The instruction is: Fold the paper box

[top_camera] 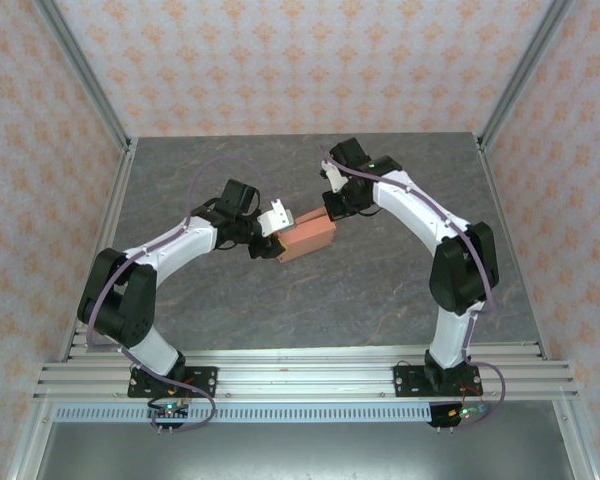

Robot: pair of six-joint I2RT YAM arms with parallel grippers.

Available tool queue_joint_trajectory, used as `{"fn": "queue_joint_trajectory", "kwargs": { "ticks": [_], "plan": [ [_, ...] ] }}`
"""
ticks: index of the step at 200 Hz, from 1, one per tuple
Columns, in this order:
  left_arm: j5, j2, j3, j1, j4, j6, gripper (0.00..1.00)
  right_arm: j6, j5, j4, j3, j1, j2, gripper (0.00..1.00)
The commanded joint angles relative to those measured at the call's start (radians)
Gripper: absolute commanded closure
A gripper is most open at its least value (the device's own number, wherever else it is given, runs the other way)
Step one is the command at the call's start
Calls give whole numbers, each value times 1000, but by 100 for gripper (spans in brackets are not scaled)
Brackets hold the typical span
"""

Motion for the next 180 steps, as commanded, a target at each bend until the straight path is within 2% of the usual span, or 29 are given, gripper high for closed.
{"fn": "queue_joint_trajectory", "kwargs": {
  "ticks": [1,73,120,180],
  "plan": [
    [-68,25,16,-11,-73,18,61,37,-4,-48,59,8,11,94],
    [-110,33,20,-15,-82,18,63,81,-14,-64,72,-2,29,94],
    [-157,67,50,-15,-119,23,62,133,-21,-6,-13,-14,-9,95],
    [-130,124,116,5,-209,61,61,179,8,65,-101,-14,-43,96]
  ]
}}
